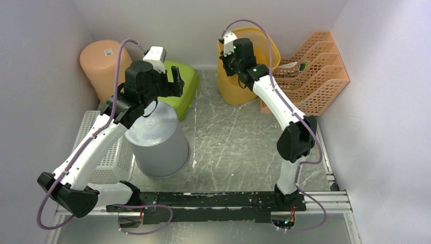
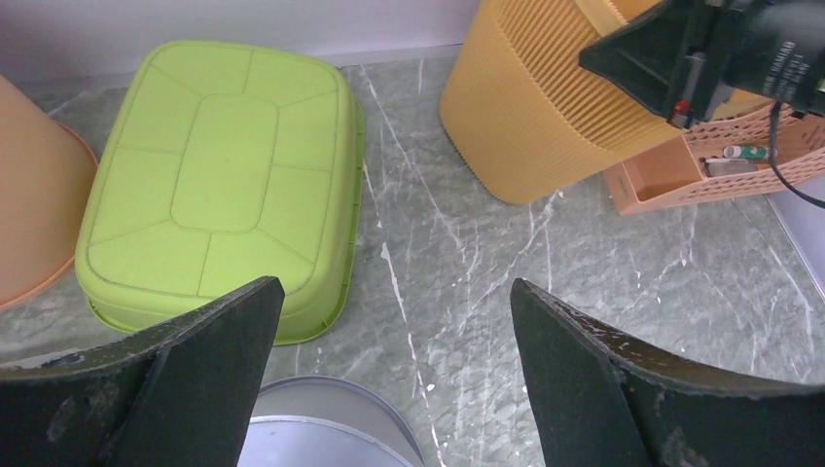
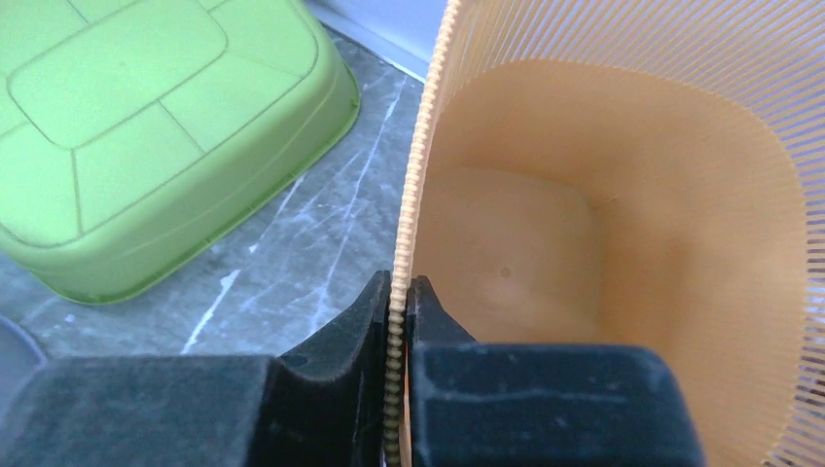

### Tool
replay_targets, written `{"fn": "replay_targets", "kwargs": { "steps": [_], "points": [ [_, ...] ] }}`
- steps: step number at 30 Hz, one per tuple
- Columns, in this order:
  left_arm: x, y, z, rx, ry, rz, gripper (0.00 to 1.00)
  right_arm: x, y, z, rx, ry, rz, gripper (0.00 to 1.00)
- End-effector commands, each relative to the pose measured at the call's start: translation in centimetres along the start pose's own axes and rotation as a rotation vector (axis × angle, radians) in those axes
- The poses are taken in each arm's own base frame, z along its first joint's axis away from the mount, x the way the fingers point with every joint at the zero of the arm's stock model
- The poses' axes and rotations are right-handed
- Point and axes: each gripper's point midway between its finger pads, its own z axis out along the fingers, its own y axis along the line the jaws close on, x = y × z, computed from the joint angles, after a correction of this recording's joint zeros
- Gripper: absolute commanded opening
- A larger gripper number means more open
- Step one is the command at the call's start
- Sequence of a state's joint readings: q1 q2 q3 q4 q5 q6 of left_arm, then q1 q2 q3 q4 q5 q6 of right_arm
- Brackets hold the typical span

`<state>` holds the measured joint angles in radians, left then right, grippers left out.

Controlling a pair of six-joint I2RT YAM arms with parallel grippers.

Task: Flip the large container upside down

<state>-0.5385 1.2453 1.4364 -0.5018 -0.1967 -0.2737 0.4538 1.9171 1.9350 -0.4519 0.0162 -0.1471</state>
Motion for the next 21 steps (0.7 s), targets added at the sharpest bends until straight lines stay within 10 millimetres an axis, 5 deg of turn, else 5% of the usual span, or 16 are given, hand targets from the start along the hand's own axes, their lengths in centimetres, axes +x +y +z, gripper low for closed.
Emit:
{"fn": "replay_targets", "kwargs": {
  "steps": [1, 7, 12, 17, 21],
  "points": [
    [-1.4, 0.2, -0.9, -0.016, -0.039, 0.01, 1.0, -5.6, 0.0, -5.1, -0.024, -0.215, 0.166, 0.0],
    [-2.5, 0.7, -2.1, -0.033, -0.069, 0.011, 1.0, -11.2, 1.2, -15.9, -0.157, -0.575, 0.437, 0.0],
    [-2.9, 1.0, -2.9, -0.046, -0.079, 0.009, 1.0, -7.7, 1.3, -19.7, -0.163, -0.687, 0.731, 0.0],
    [-3.4, 0.8, -3.2, -0.039, -0.084, 0.01, 0.99, -1.4, 1.2, -20.4, -0.14, -0.74, 0.984, 0.0],
    [-3.5, 0.7, -3.2, -0.033, -0.082, 0.01, 1.0, 1.8, 0.6, -21.4, -0.127, -0.819, 1.122, 0.0]
  ]
}}
